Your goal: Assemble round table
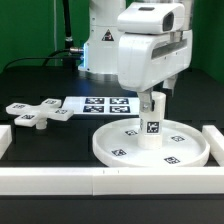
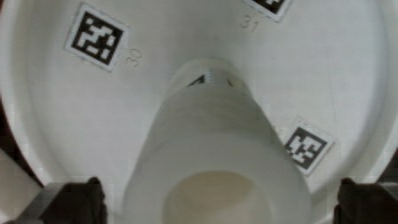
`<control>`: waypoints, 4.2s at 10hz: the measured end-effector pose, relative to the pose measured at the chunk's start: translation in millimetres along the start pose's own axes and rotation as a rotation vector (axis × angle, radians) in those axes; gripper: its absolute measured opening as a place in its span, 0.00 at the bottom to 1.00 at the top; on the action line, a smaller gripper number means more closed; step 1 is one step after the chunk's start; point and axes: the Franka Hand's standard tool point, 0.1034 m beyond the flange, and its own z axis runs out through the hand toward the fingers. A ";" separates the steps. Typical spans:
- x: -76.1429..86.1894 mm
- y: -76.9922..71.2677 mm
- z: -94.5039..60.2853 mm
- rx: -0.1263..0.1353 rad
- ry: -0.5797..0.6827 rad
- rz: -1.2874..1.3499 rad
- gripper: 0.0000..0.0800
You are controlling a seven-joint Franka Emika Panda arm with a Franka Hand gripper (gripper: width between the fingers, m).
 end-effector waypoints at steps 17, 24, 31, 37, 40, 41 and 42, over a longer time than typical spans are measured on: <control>-5.4 2.0 0.6 0.004 -0.004 0.327 0.51; -4.0 2.0 0.1 0.021 0.012 0.975 0.51; -4.2 2.2 0.8 0.065 0.023 1.544 0.51; -2.4 2.7 1.1 0.139 0.016 2.074 0.51; -1.5 2.5 0.8 0.155 0.013 2.155 0.51; -1.3 2.2 0.9 0.154 0.014 2.133 0.73; -1.5 1.5 0.9 0.147 0.023 2.034 0.73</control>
Offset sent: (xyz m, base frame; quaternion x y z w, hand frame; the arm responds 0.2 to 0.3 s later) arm -0.0004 -0.0004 0.0000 0.0049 -0.0031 -0.1288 0.9917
